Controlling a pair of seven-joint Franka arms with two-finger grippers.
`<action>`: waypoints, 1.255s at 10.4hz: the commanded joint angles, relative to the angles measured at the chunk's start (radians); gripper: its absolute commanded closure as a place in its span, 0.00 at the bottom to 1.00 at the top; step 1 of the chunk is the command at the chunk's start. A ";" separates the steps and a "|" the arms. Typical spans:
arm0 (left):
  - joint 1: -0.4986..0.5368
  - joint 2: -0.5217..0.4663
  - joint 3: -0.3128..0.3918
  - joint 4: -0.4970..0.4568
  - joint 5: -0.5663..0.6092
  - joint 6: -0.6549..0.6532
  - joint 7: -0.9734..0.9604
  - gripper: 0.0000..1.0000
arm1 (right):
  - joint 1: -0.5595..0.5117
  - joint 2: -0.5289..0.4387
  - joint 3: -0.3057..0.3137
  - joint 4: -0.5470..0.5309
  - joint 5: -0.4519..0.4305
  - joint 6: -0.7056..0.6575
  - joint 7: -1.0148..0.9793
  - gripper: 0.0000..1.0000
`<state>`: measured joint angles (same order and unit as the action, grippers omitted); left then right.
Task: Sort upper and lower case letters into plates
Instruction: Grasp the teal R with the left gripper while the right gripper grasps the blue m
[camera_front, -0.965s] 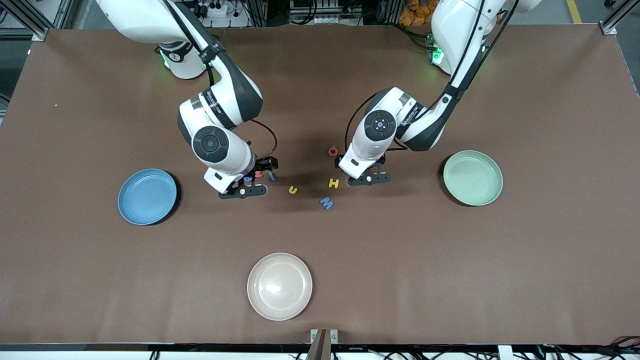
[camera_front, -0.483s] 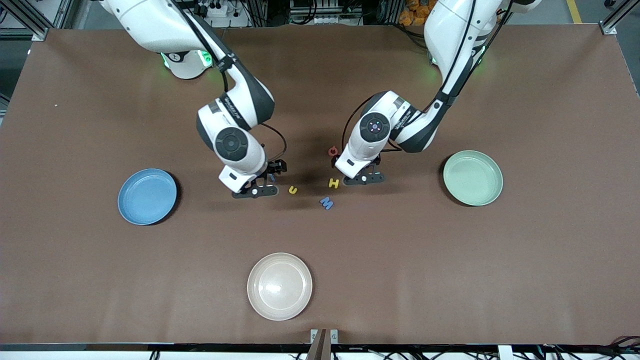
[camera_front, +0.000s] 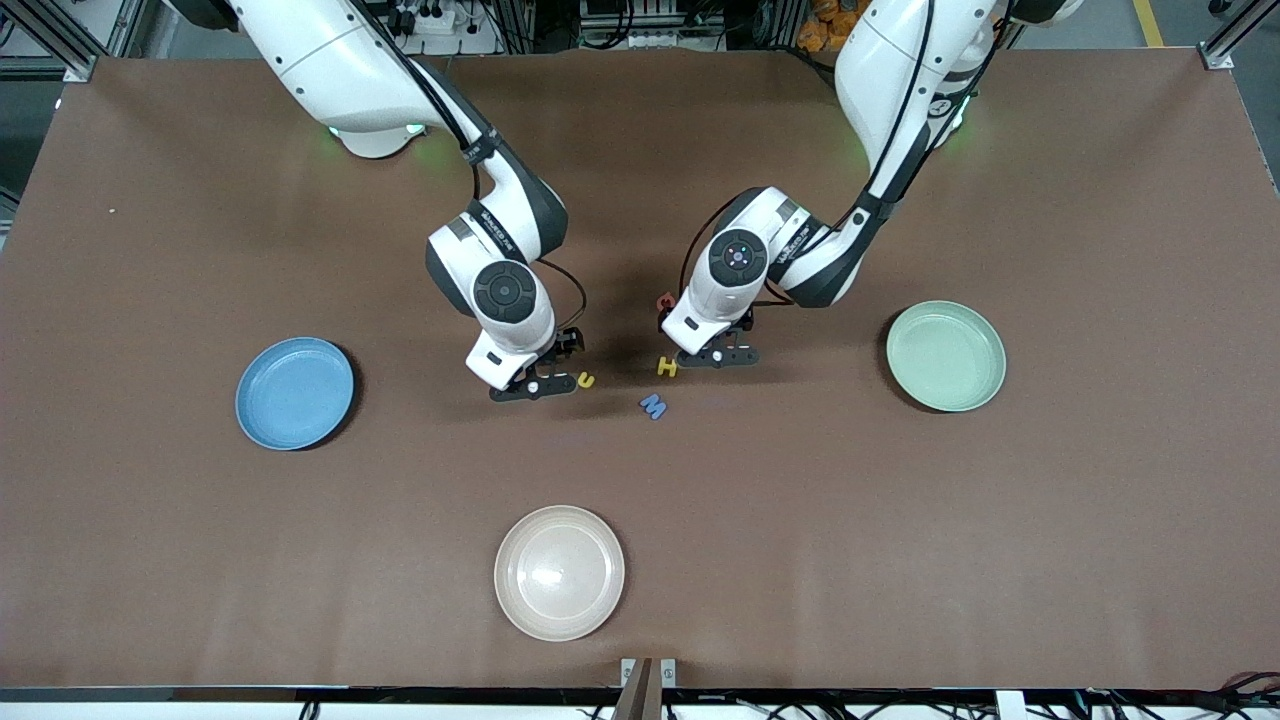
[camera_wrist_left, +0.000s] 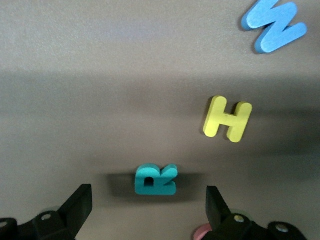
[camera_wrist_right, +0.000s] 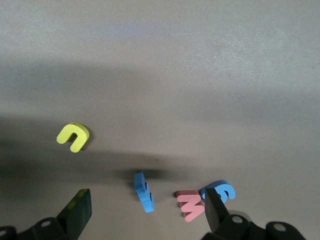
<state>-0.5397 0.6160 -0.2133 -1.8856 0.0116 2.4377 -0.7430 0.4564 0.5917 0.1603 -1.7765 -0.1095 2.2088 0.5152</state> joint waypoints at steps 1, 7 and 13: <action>-0.003 0.028 0.000 0.011 0.045 0.024 0.008 0.00 | 0.005 0.010 -0.001 -0.007 -0.041 0.025 0.019 0.00; 0.004 0.039 -0.001 0.017 0.045 0.035 0.007 0.00 | 0.042 0.042 -0.005 -0.040 -0.044 0.078 0.023 0.13; -0.002 0.041 -0.001 0.017 0.045 0.035 0.007 0.51 | 0.028 0.040 -0.005 -0.043 -0.042 0.078 0.022 0.63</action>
<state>-0.5386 0.6464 -0.2134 -1.8767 0.0328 2.4644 -0.7425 0.4897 0.6383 0.1556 -1.8077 -0.1351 2.2732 0.5178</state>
